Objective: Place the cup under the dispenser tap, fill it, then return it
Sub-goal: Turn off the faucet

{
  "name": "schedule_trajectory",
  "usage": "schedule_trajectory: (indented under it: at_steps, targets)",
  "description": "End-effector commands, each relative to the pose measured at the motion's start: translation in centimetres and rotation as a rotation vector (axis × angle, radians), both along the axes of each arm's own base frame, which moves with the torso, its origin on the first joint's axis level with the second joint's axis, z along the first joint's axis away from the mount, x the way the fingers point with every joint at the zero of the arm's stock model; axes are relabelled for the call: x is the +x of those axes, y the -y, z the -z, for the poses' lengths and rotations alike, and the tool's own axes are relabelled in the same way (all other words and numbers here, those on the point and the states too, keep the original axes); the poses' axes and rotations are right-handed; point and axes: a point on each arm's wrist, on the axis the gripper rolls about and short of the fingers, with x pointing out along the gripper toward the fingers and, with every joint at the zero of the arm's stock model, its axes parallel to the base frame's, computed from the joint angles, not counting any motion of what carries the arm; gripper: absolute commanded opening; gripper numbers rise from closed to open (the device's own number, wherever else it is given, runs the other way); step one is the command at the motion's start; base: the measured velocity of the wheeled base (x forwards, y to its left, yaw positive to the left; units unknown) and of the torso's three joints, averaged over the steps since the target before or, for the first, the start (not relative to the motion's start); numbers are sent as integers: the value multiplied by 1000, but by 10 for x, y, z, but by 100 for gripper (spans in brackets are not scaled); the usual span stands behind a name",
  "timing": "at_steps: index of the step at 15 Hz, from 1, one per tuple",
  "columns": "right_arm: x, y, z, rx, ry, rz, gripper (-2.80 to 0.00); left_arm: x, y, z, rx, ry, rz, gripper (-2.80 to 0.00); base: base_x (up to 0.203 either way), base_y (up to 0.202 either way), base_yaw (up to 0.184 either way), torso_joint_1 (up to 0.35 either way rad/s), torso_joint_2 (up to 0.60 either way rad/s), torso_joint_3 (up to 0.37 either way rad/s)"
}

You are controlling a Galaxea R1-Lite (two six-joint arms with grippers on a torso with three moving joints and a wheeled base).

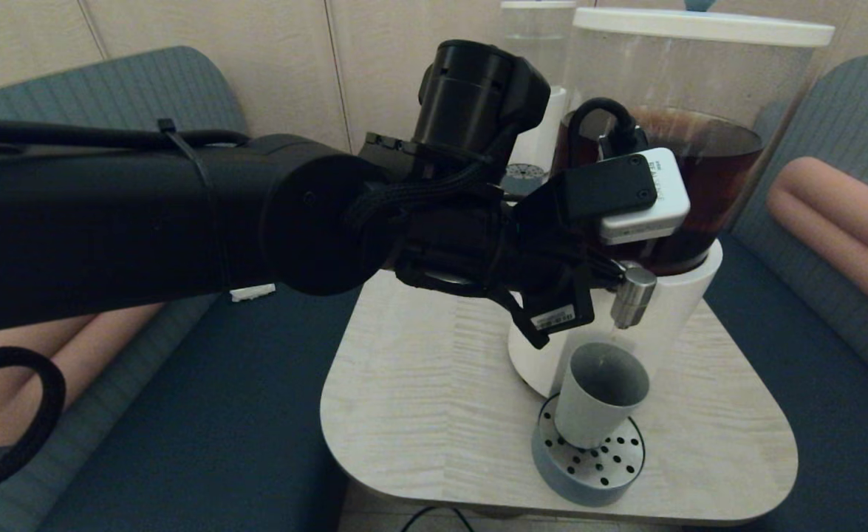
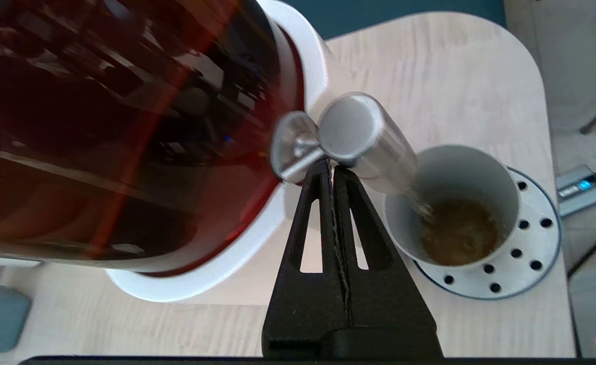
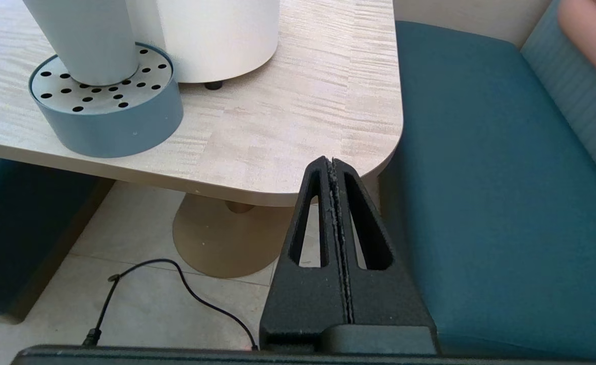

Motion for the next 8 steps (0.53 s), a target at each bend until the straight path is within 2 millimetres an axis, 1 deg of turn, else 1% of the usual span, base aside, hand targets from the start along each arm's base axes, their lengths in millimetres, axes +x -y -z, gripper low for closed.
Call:
schedule_trajectory:
  at_steps: [1, 5, 8]
  targets:
    - [0, 0, 0, -1, 1, -1, -280, 0, 0, 0, -1, 7, 3, -280, 0, 0, 0, 0, 0, 0]
    - [0, 0, 0, -1, 1, -1, -280, -1, 4, 2, 0, 6, 11, -280, 0, 0, 0, 0, 0, 0]
    - [0, 0, 0, -1, -1, -1, -280, 3, 9, 5, -16, 22, 13, -280, 0, 0, 0, 0, 0, 0]
